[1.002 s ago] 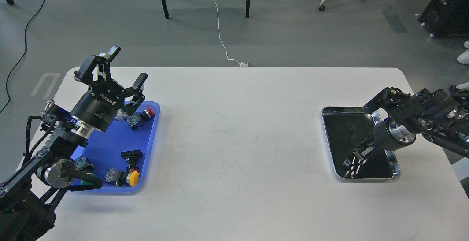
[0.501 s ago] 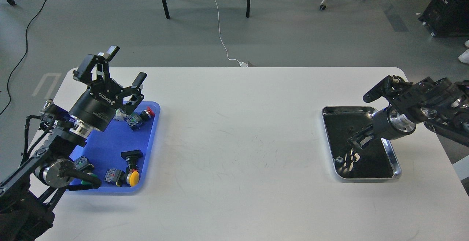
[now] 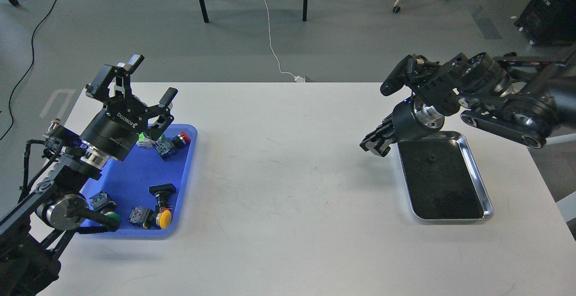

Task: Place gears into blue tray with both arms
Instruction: 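Carry the black part to the table center and release it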

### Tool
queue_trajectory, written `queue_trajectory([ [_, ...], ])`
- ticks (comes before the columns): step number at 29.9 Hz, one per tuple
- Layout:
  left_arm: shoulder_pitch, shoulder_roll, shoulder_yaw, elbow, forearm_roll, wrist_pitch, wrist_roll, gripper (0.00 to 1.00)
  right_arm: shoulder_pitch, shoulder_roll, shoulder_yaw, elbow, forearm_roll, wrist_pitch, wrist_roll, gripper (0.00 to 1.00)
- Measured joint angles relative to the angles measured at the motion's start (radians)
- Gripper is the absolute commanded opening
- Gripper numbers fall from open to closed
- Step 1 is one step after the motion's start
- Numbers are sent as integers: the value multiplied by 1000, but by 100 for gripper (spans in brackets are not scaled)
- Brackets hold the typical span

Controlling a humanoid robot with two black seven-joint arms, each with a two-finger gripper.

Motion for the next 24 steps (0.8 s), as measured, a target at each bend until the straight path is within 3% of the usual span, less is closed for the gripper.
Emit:
queue_trajectory([
  [12,26,37,-7,-12,0,0,-9,98,-8,331,-55,-135,58,0,0,16],
  [24,32,41,-9,-12,0,0,-13,98,-66,353,-87,-171,58,0,0,16],
])
